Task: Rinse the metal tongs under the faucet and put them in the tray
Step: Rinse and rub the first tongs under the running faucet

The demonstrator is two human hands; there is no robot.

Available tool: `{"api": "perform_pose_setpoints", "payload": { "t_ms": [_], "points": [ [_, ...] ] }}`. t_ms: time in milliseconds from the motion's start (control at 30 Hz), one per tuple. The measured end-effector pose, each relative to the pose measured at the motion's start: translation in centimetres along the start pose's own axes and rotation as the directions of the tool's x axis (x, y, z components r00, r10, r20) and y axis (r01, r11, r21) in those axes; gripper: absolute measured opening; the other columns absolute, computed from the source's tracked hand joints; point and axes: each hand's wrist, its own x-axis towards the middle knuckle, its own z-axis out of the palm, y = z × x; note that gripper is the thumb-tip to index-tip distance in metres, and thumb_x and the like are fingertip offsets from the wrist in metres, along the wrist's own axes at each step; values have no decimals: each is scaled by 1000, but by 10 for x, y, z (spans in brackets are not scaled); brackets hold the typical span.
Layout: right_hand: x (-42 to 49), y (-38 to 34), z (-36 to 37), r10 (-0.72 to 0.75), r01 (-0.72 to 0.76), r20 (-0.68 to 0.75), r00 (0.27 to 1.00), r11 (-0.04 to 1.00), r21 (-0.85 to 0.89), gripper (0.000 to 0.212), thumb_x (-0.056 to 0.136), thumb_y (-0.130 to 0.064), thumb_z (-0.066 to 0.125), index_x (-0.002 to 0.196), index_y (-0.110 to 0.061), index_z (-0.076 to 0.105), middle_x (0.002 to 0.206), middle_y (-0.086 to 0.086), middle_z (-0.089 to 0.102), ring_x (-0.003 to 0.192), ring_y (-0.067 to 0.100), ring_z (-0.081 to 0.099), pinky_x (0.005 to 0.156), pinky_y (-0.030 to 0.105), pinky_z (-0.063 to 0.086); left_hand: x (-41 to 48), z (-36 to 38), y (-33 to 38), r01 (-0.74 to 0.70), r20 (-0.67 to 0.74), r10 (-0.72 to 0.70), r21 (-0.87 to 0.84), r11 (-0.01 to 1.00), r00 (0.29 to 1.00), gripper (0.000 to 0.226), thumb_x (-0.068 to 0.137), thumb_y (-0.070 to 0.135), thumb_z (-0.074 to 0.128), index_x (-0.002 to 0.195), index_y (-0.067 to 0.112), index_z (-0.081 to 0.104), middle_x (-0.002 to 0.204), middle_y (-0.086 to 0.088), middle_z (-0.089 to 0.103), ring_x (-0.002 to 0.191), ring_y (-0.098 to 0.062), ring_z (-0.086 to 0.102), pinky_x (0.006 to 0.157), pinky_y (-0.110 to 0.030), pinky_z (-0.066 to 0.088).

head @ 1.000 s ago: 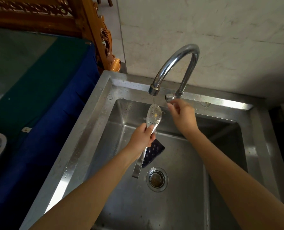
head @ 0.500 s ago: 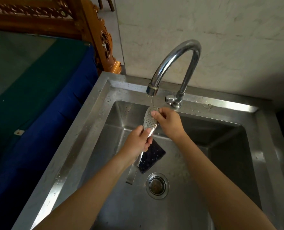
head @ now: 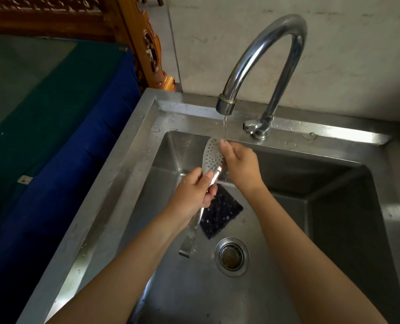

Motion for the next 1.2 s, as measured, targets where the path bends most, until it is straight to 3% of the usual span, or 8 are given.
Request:
{"api": "perform_pose_setpoints", "payload": {
  "t_ms": [200,333,500,600,667,767,867,1200],
  "points": [
    [-9,1,-13,80,-110,235,969,987,119,12,93,-23,55,87,-12,55,70,-4,58,58,-3,55,59,17,48,-1,-1,-2,23,49,-24,34,999,998,18,98,22,41,87,13,52,53,9,53,42,-3,37,40,-14,29],
    [-8,-2,-19,118,-154,217,969,976,157,17,84,-18,67,92,-6,58,86,21,67,75,28,65,71,41,55,0,3,-4,-11,45,8,59,998,999,22,98,24,42,79,21,52,56,8,52,43,-2,38,41,-14,31],
    [-4,-6,-14,197,-188,-30,980,962,201,37,96,-34,45,72,-8,52,60,7,46,54,17,40,52,28,35,-2,10,-6,-12,83,10,26,1000,996,35,97,25,43,66,33,56,54,9,54,43,-3,38,40,-14,30],
    [-9,-2,-17,78,-112,202,976,980,163,3,92,-22,54,89,-23,53,80,-3,59,73,12,59,66,25,51,0,8,-3,-12,42,11,36,999,999,23,98,25,42,80,21,55,51,10,53,41,-1,38,39,-13,30],
    [-12,3,-20,62,-114,302,951,981,160,23,85,-17,65,96,-31,51,92,-6,62,83,6,62,73,20,55,1,6,0,-16,25,14,80,997,1000,21,98,25,41,83,18,54,51,10,53,41,-1,37,39,-13,30],
    [-8,0,-20,88,-114,141,986,975,191,15,86,-23,64,83,-9,58,73,7,61,63,18,56,59,30,50,-1,9,-1,-26,37,22,127,992,999,22,99,25,40,82,18,53,52,9,52,41,-2,36,40,-14,29],
    [-2,-4,-13,164,-159,-20,986,975,156,56,94,-37,47,78,16,51,74,32,57,61,40,49,61,44,47,-5,12,-2,-12,54,6,110,994,999,21,99,26,39,84,18,53,52,9,52,43,-4,35,41,-16,27],
    [-2,-7,9,-98,97,-51,994,995,-27,29,90,-29,58,68,-20,42,57,-10,42,44,1,40,45,9,35,-6,16,-7,17,-86,-10,85,996,996,29,100,30,33,91,13,54,55,0,51,40,-7,35,40,-18,28]
  ]
}}
